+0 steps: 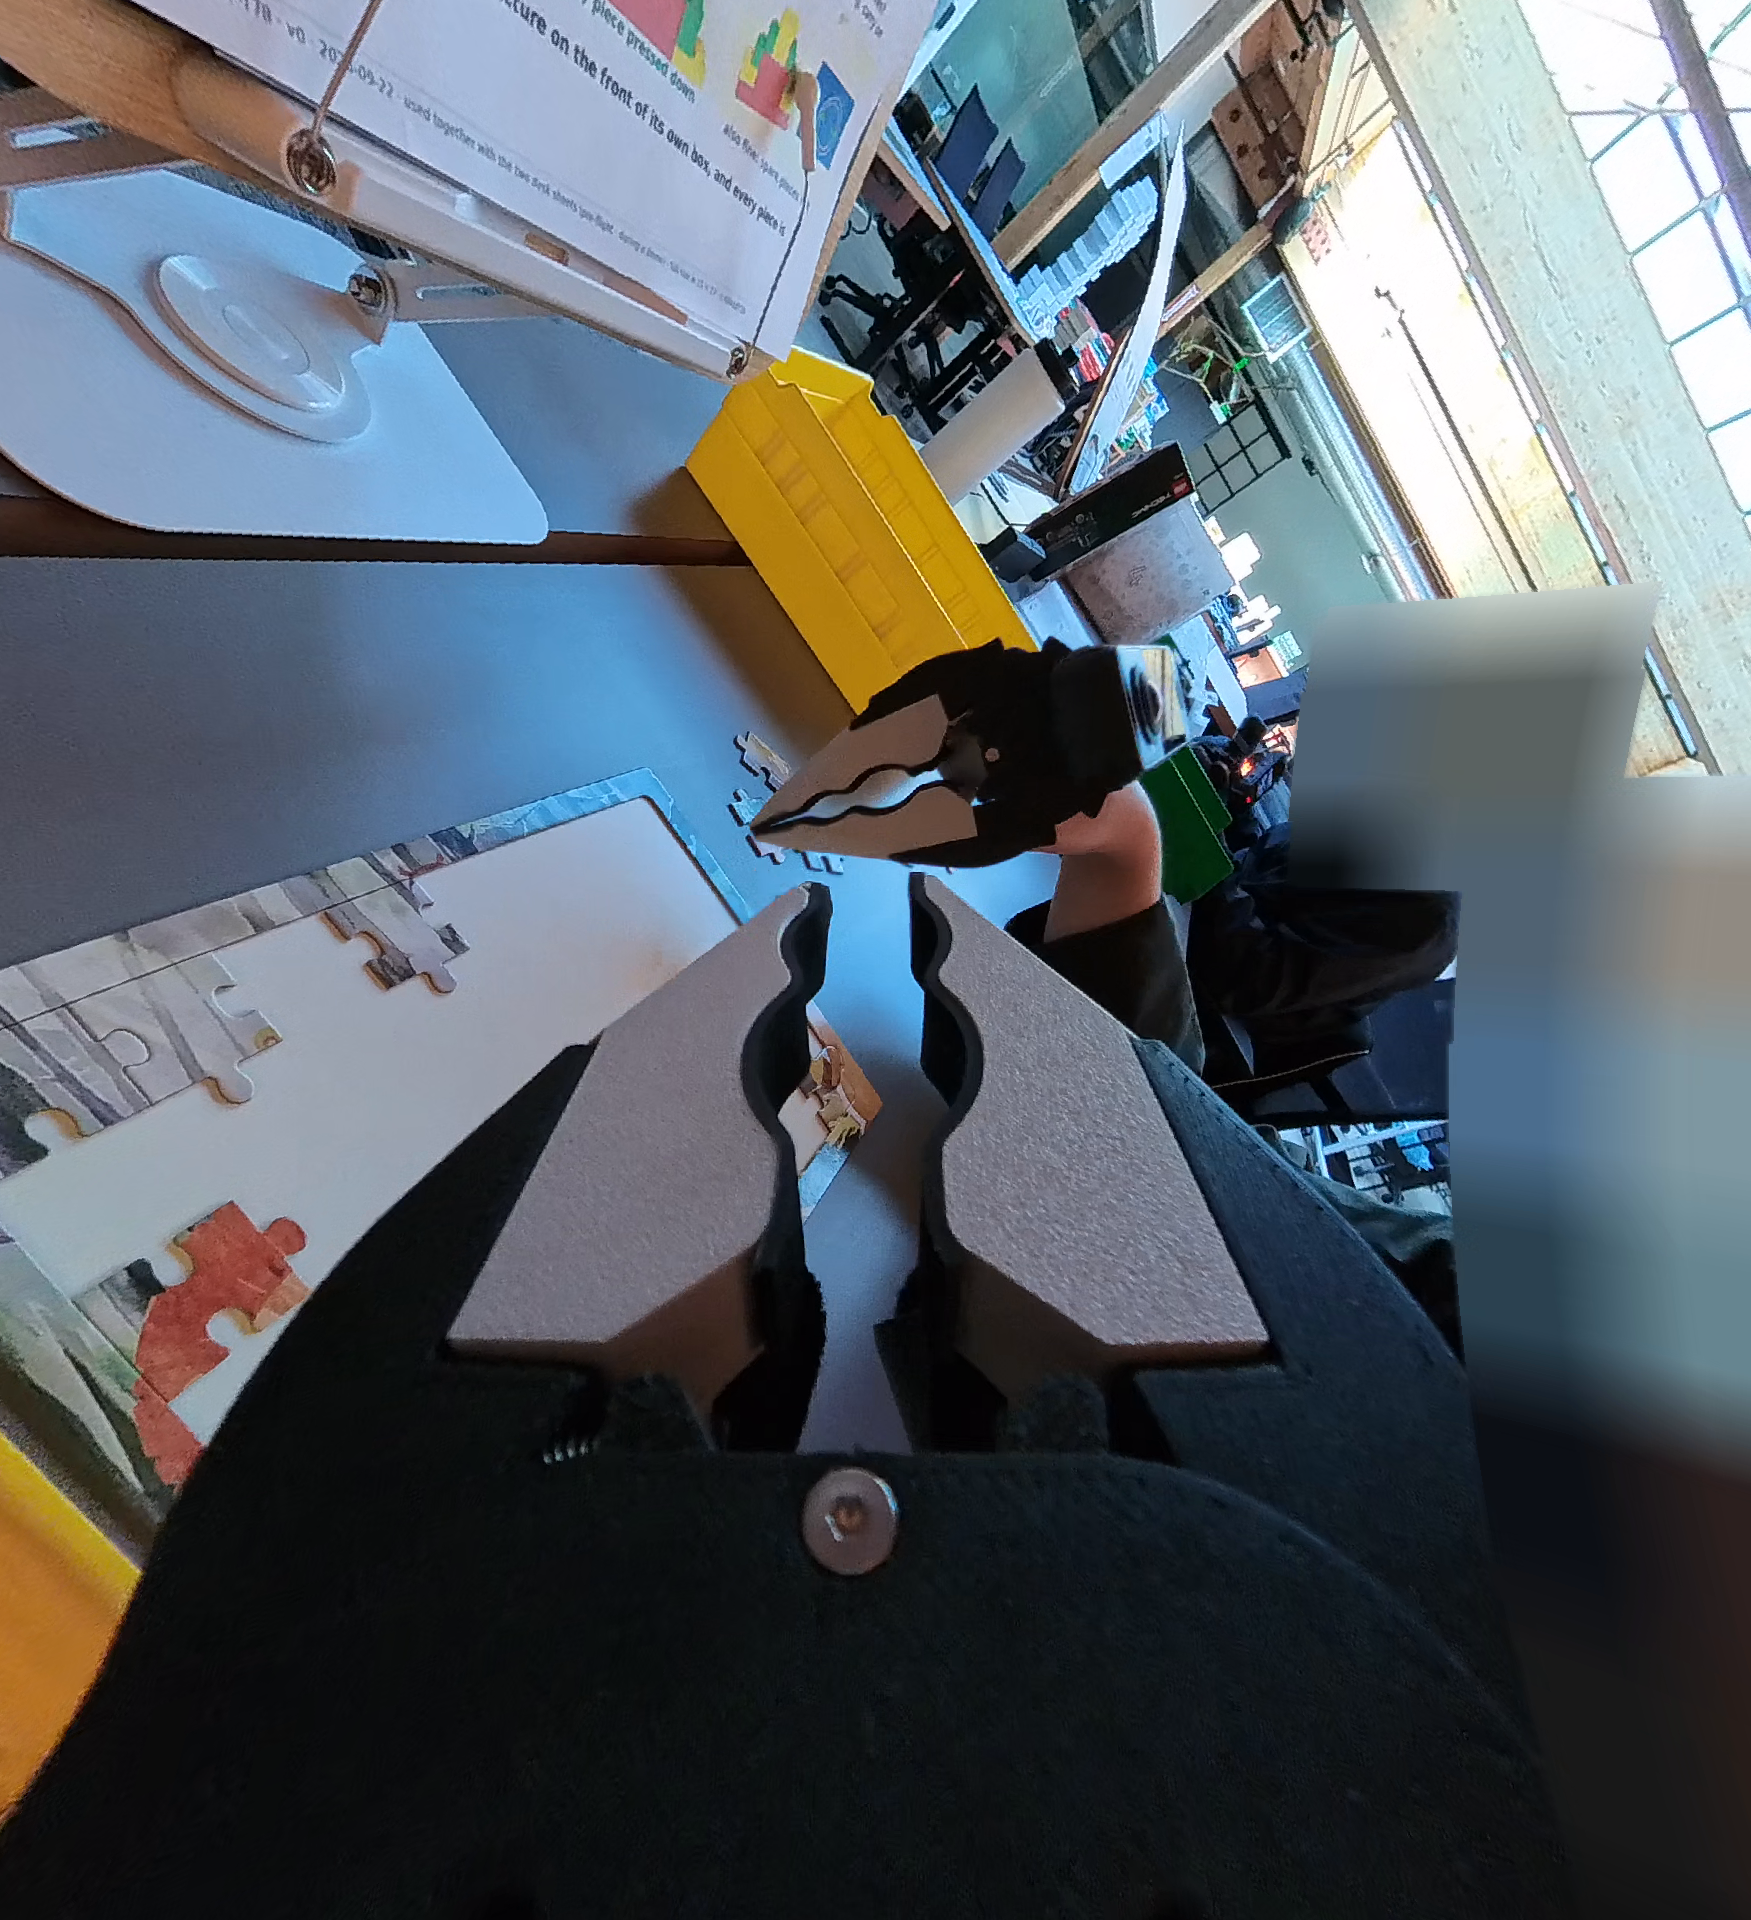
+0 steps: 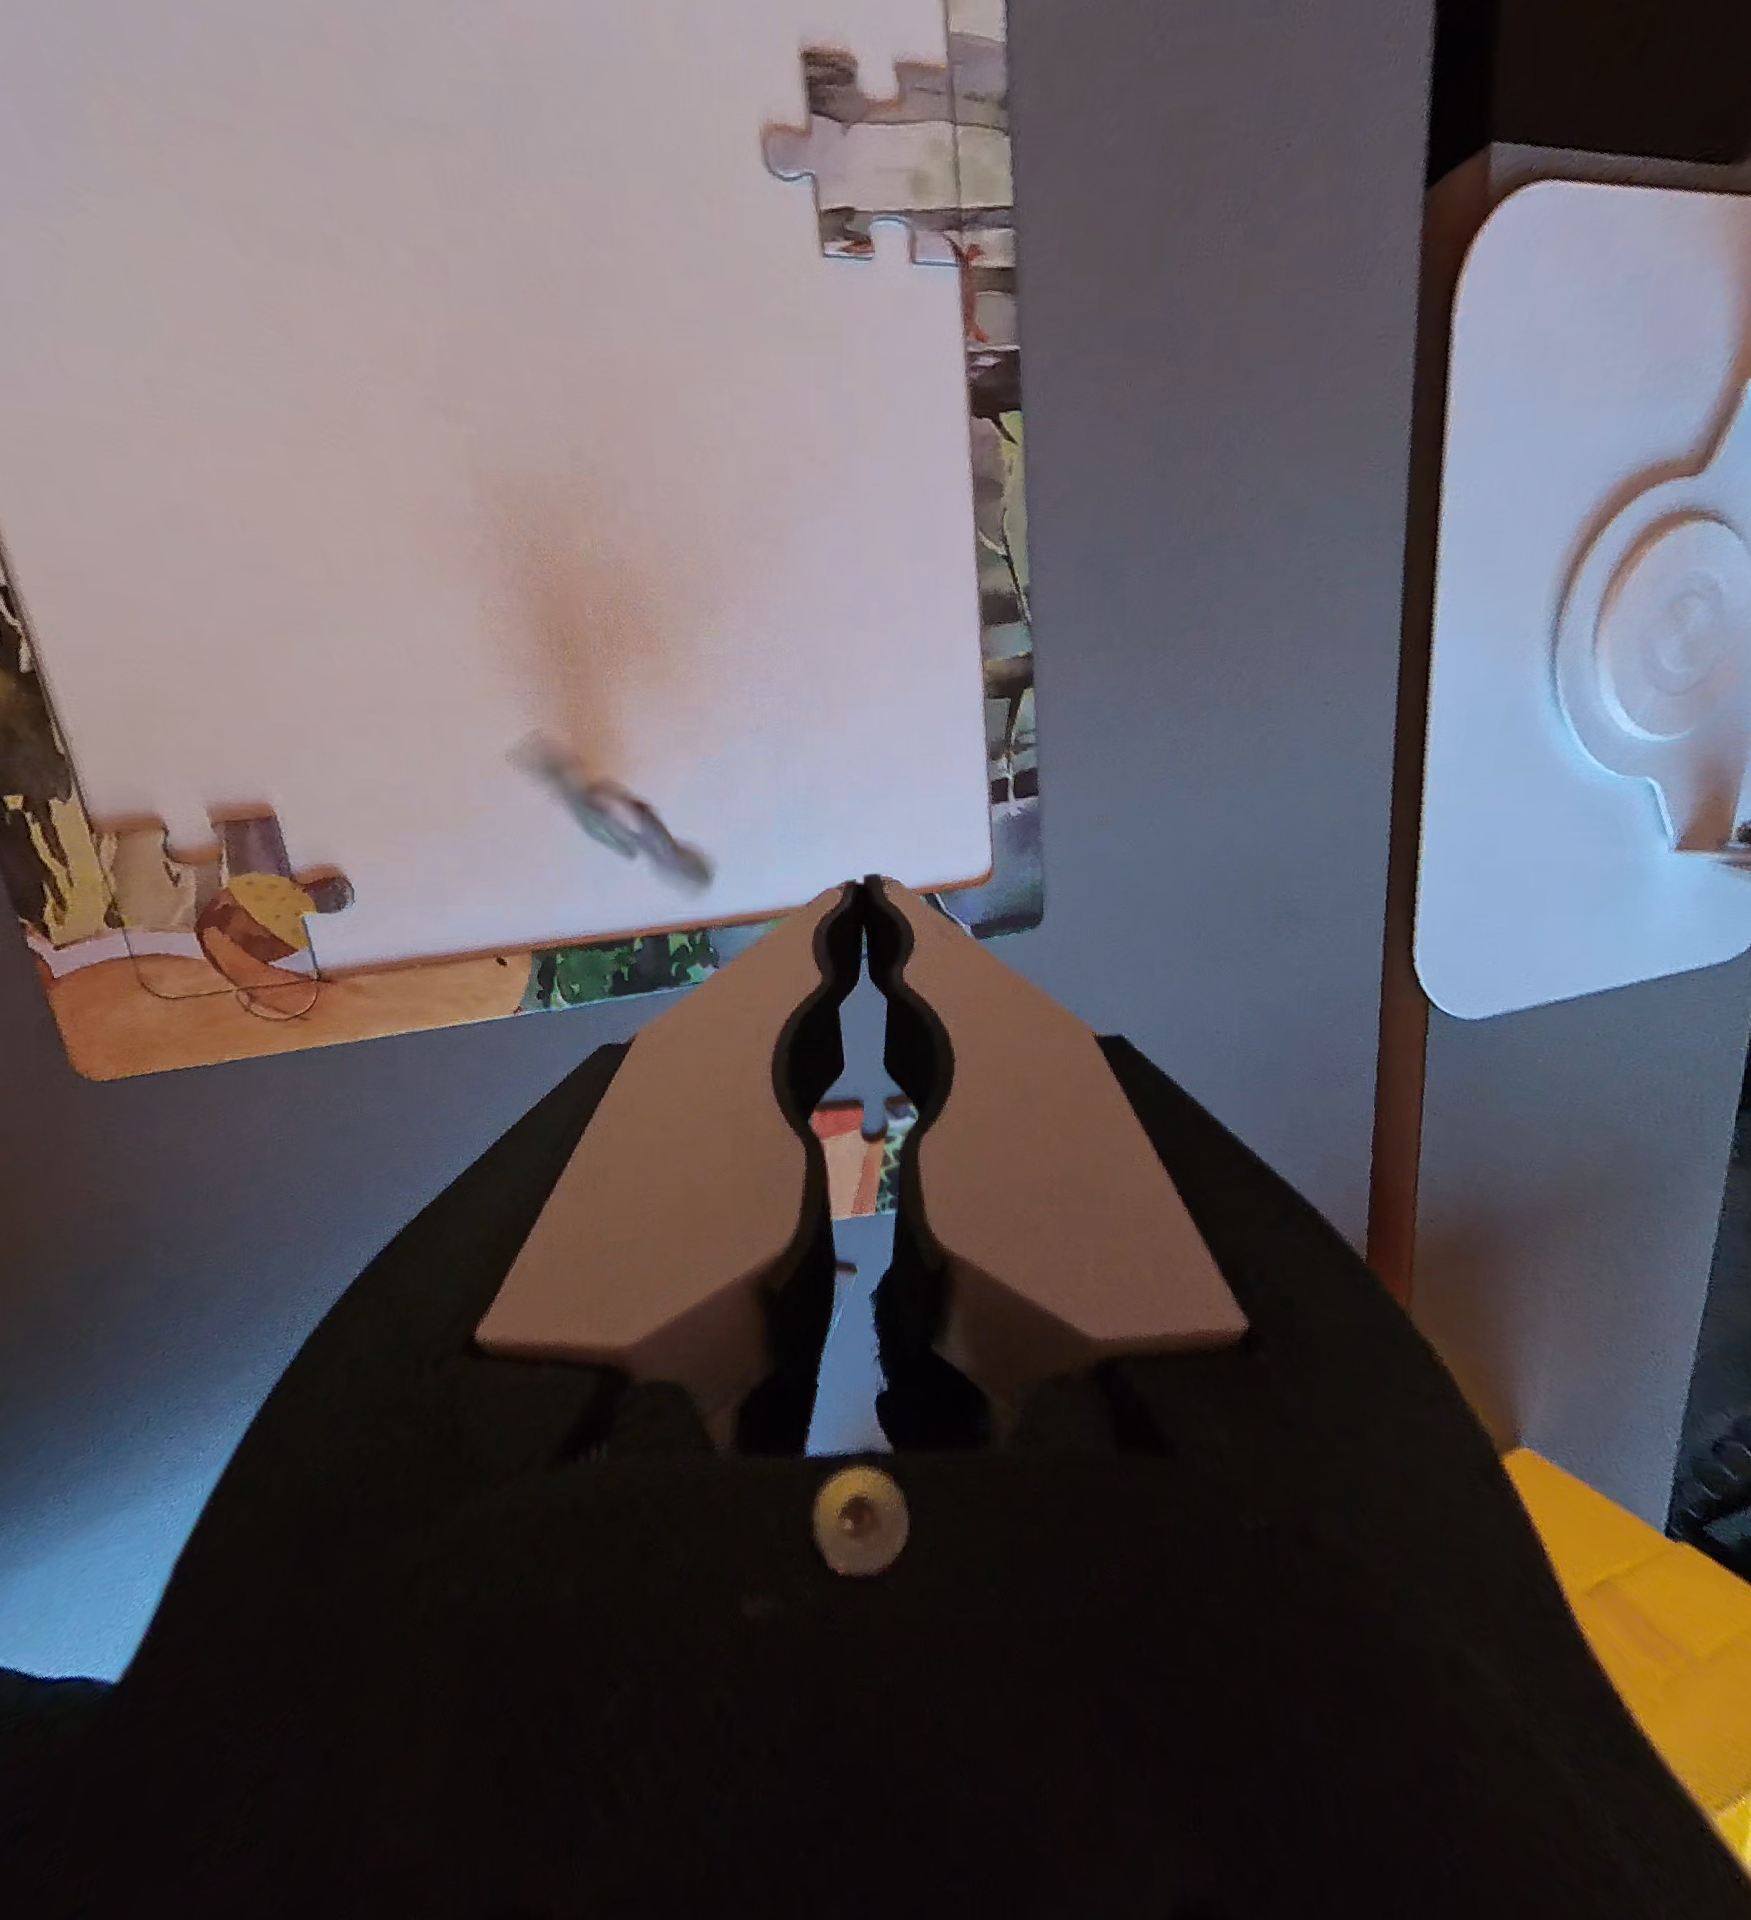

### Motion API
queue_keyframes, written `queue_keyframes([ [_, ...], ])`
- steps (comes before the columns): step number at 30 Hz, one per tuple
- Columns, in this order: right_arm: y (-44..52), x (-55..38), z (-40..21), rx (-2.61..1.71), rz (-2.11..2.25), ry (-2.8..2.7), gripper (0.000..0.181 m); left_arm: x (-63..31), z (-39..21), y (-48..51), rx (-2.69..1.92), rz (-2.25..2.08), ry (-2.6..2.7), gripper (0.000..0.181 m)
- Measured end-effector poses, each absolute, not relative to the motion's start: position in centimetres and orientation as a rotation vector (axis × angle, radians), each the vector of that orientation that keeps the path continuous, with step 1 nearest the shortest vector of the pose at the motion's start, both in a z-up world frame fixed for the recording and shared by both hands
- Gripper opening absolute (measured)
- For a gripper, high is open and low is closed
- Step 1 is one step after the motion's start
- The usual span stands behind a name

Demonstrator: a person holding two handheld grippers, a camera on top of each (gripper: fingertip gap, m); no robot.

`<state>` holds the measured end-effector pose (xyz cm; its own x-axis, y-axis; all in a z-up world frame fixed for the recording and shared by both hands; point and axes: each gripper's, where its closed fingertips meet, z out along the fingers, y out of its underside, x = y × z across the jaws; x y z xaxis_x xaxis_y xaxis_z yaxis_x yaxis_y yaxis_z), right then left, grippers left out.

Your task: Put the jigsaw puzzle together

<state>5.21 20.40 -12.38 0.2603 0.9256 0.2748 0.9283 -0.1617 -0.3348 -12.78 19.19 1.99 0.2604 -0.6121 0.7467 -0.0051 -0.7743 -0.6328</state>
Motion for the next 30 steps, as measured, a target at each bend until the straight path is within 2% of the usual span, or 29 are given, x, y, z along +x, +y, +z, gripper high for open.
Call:
queue_keyframes([
  [8, 18.6, 4.3, -13.8, -2.202, 0.194, -1.687, 0.000, -12.5, 1.8, 19.0, -2.030, -1.548, 0.566, 0.014],
  [15, 16.0, 1.1, -15.3, -2.289, 0.347, -1.757, 0.047, -12.3, 1.7, 18.8, -2.034, -1.553, 0.577, 0.014],
  [18, 15.0, 0.9, -16.6, -2.364, 0.250, -1.835, 0.054, -12.3, 1.8, 18.7, -2.033, -1.557, 0.580, 0.014],
  [21, 15.2, 1.0, -17.1, -2.388, 0.086, -1.858, 0.053, -12.3, 1.8, 18.7, -2.032, -1.561, 0.578, 0.014],
  [25, 14.9, 0.8, -17.0, -2.398, 0.066, -1.871, 0.036, -12.2, 2.0, 18.6, -2.024, -1.569, 0.583, 0.014],
  [30, 15.2, 0.8, -16.4, -2.369, 0.117, -1.831, 0.036, -12.2, 2.3, 18.4, -2.009, -1.590, 0.587, 0.015],
])
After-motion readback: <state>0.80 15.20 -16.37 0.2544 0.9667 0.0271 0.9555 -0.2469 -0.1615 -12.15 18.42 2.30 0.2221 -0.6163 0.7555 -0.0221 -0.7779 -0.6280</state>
